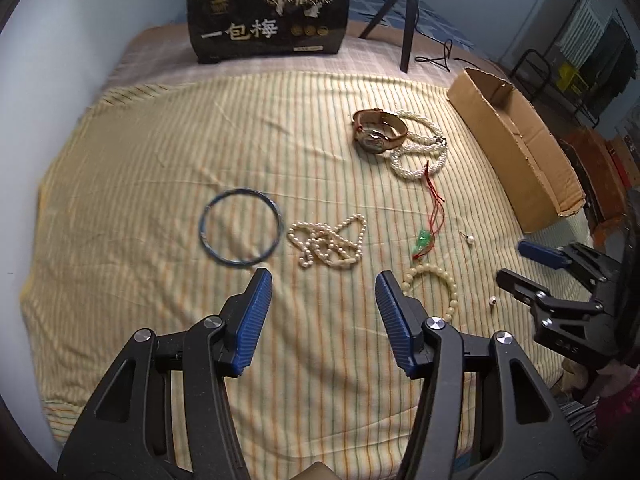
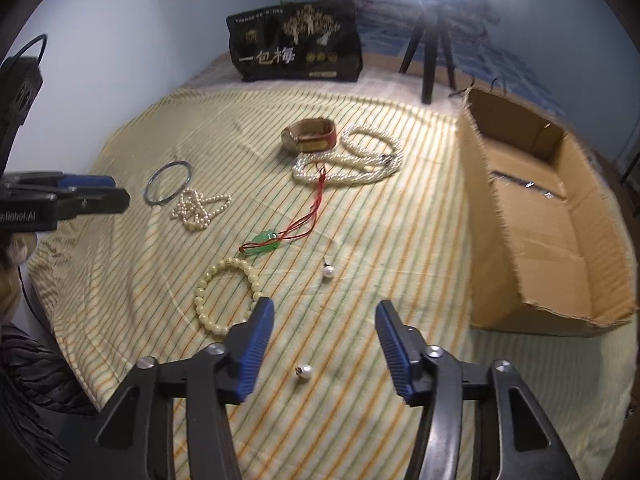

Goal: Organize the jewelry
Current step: 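Move the left tool to the pearl necklace while the right tool approaches a pearl earring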

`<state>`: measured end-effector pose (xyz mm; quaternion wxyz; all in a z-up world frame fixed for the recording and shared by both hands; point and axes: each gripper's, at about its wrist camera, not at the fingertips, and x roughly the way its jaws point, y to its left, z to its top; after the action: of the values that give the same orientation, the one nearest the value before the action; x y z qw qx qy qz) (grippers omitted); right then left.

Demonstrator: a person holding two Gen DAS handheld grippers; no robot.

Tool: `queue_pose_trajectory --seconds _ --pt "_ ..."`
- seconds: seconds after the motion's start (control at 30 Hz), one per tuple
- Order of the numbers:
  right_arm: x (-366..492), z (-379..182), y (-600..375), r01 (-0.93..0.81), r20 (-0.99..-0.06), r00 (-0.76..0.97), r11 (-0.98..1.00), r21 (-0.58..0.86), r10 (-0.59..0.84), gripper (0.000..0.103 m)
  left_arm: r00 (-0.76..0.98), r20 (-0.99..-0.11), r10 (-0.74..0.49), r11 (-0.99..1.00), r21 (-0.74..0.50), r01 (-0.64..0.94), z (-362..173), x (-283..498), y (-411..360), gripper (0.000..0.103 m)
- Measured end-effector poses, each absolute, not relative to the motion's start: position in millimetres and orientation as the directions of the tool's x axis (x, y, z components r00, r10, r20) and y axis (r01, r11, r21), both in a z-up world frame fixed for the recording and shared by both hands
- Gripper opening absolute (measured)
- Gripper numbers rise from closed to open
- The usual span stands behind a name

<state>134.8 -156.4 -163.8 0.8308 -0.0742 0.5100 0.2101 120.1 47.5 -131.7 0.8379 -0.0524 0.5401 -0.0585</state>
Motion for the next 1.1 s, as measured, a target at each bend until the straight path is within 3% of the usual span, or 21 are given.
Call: queue_pose_trajectory --seconds 0.2,0.53,1.1 --pt "153.1 -179.1 -153.1 -0.416 -0.888 0.364 0.902 0.115 0.281 0.038 0.426 -0.895 -0.133 0.991 -0.13 0.035 -146.3 129.8 44.3 0.056" --pt "163.6 -192.7 -146.6 -0.42 -0.897 0.363 0.904 0.085 0.254 0.036 0.41 -0.902 -0.133 0.99 -0.136 0.022 -185.7 136.3 41.2 0.056" --pt "169.1 -197.3 -141.3 -0.424 -0.892 0.382 0.904 0.064 0.243 0.036 0.407 -0.907 -0.111 0.993 -0.122 -0.001 -201.5 161.9 29.7 0.056"
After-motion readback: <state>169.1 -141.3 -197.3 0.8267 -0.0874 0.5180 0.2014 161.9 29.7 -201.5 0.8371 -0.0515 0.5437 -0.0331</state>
